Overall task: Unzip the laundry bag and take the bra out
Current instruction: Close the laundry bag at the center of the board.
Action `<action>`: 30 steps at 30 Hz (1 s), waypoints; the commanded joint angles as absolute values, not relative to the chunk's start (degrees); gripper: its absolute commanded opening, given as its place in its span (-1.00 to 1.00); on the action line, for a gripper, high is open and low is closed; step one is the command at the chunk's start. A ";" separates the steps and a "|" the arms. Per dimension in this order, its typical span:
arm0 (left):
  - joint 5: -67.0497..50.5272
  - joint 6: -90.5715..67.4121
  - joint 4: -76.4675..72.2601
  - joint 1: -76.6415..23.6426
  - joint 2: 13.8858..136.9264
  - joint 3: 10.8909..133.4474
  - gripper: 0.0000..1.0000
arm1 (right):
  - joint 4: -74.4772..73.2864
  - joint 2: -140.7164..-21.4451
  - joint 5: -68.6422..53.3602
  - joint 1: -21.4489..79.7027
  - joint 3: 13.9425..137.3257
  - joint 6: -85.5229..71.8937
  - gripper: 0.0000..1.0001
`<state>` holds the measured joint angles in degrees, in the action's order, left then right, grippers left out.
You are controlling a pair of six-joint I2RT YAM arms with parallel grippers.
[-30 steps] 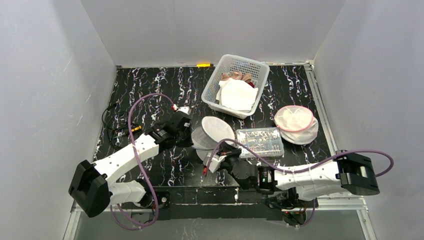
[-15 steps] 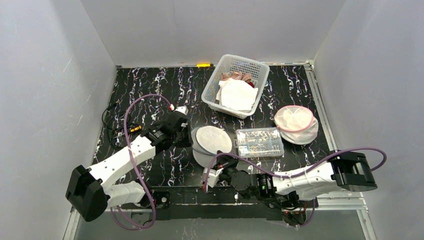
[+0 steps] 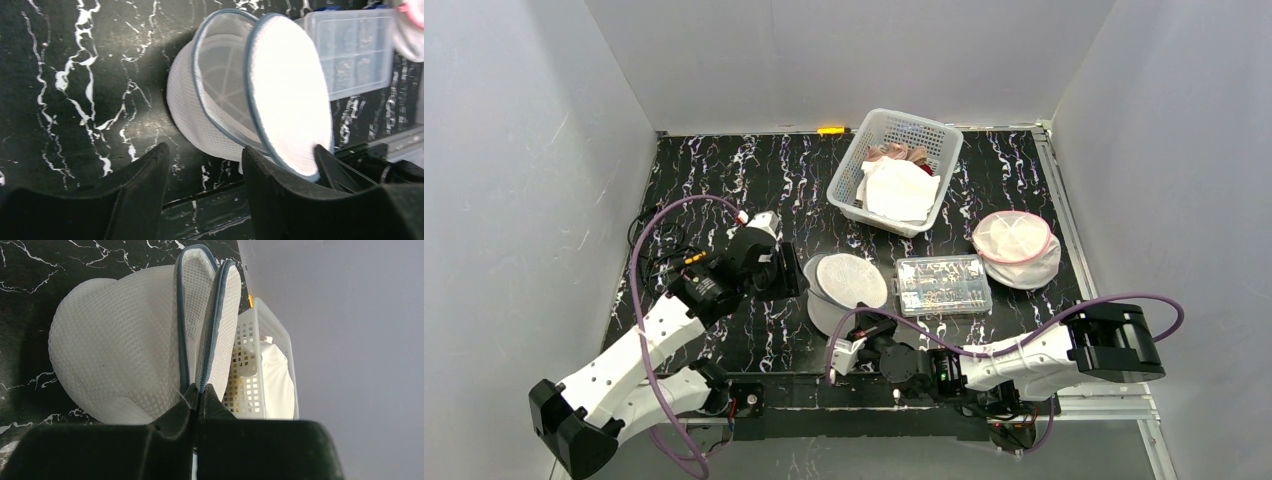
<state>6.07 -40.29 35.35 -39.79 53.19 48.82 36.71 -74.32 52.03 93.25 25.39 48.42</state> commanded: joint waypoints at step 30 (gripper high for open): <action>-10.43 -47.28 23.74 -34.57 66.56 51.45 -0.70 | 43.13 -74.43 54.43 94.07 25.05 50.48 -0.97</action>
